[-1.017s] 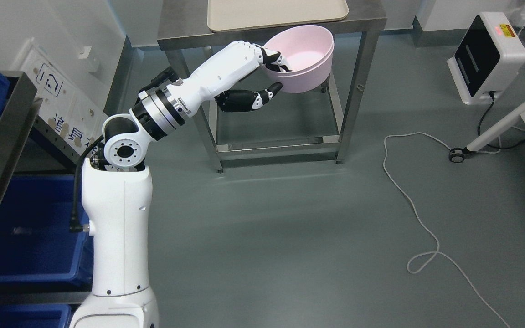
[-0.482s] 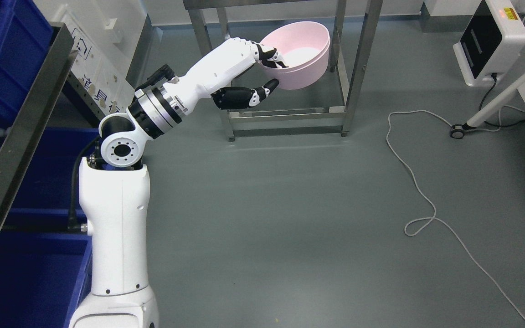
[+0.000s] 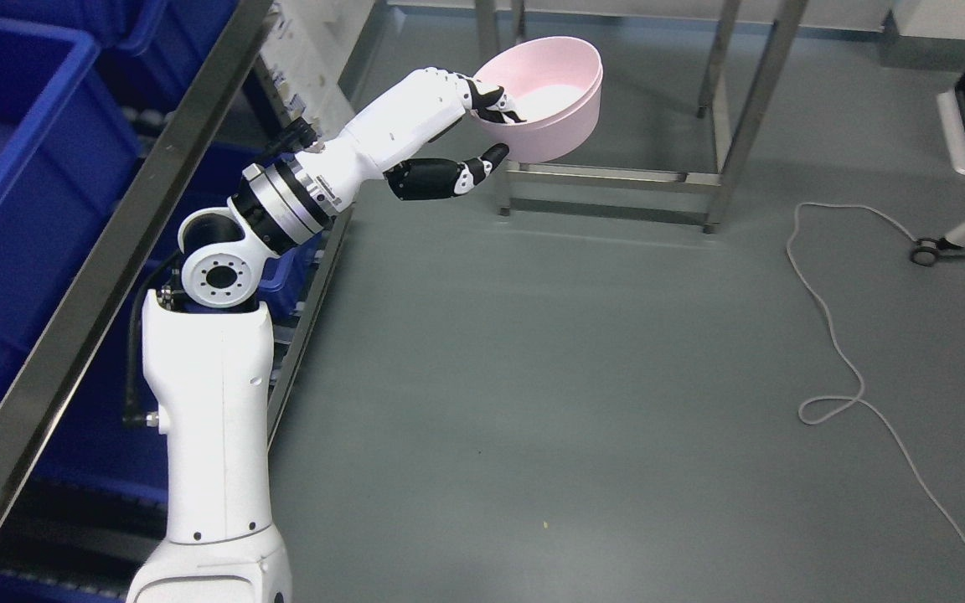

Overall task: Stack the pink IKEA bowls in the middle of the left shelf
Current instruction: 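Hold the stacked bowls up while turning toward the blue bin shelf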

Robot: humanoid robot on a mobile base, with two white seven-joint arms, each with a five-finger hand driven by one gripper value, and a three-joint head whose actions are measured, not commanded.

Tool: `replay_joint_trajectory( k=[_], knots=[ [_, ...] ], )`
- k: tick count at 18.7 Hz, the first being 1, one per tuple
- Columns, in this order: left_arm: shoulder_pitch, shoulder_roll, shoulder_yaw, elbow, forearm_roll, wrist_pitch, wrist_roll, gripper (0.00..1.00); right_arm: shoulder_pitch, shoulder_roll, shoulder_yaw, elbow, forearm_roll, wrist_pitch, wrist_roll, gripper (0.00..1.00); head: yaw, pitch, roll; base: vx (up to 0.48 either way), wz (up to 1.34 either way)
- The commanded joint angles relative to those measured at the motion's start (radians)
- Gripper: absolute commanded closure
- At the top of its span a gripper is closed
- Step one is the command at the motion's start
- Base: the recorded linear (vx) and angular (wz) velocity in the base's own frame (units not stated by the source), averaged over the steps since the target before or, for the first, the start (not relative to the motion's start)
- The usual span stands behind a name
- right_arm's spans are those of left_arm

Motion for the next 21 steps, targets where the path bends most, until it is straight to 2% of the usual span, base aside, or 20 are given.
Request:
replay_joint_trajectory(
  k=[1,8,16,21],
  knots=[
    [-0.001,0.017,0.01,0.0,0.0,-0.005,0.001,0.97,0.0,-0.017,-0.011,0.0,0.008,0.0,-0.001,0.0,0.0,0.0,0.0,-0.246,0.7],
    [-0.005,0.017,0.011,0.0,0.0,-0.005,-0.001,0.96,0.0,-0.017,-0.011,0.0,0.008,0.0,-0.001,0.0,0.0,0.0,0.0,-0.156,0.9],
    [-0.056,0.017,0.019,-0.006,-0.005,0.007,-0.003,0.96,0.0,-0.017,-0.011,0.0,0.008,0.0,-0.001,0.0,0.0,0.0,0.0,-0.049,0.49],
    [-0.158,0.031,0.076,-0.006,-0.005,0.085,-0.013,0.96,0.0,-0.017,-0.011,0.0,0.008,0.0,-0.002,0.0,0.0,0.0,0.0,-0.021,0.42]
  ],
)
